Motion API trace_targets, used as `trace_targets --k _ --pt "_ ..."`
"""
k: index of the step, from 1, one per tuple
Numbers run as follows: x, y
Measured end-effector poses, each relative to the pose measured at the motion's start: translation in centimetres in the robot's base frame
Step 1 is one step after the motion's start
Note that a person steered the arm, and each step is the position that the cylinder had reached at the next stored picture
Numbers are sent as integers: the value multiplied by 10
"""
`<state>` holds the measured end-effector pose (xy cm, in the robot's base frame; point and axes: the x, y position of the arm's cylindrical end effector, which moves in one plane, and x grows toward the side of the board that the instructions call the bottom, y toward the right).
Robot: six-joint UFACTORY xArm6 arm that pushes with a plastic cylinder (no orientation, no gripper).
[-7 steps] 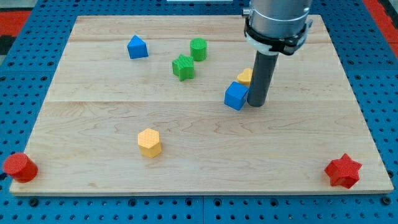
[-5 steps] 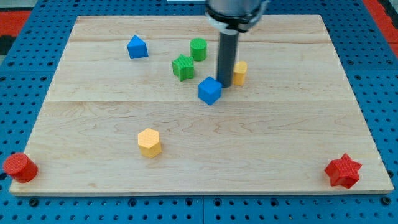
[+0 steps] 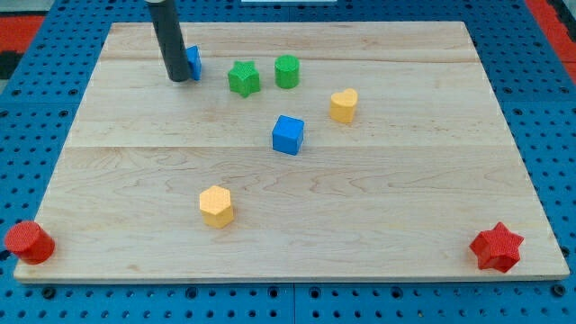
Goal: Slide the blue triangle towards top left
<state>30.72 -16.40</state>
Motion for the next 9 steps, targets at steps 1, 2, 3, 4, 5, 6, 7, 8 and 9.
trace_targets --k 1,2,3,4,5,6,7,8,9 --pt "2 -1" --pt "22 -1" --pt "19 12" --pt "-9 29" --pt "-43 3" --pt "-73 -32" --pt "-76 -32" --pt "-58 -33" --pt "-34 -20"
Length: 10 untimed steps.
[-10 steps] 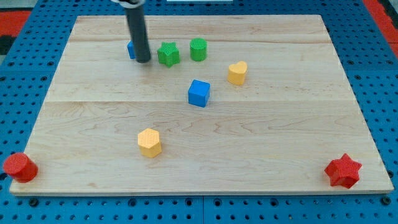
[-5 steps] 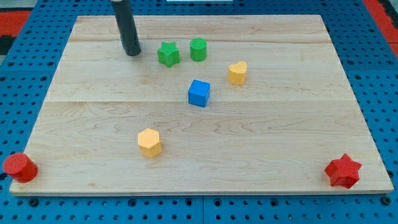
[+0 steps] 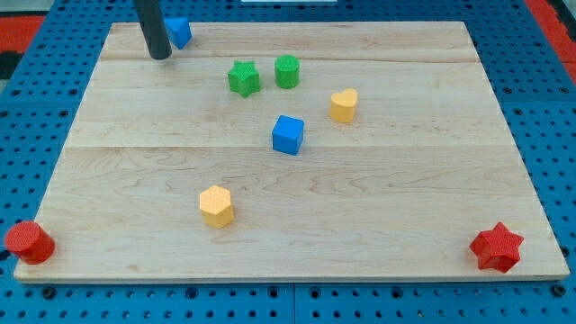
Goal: Slide the blue triangle towards top left
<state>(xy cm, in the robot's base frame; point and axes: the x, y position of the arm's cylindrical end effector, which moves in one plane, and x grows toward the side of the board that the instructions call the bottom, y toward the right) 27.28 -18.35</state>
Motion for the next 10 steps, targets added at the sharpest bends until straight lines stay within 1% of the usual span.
trace_targets --k 1,2,3,4,5,7,8,9,10 --pt "-5 45" --pt "-35 75" --pt "-61 56" --pt "-73 7" --pt "-74 -14" --pt "-68 -6" --pt "-53 7" --pt "-57 6" --pt "-73 -11"
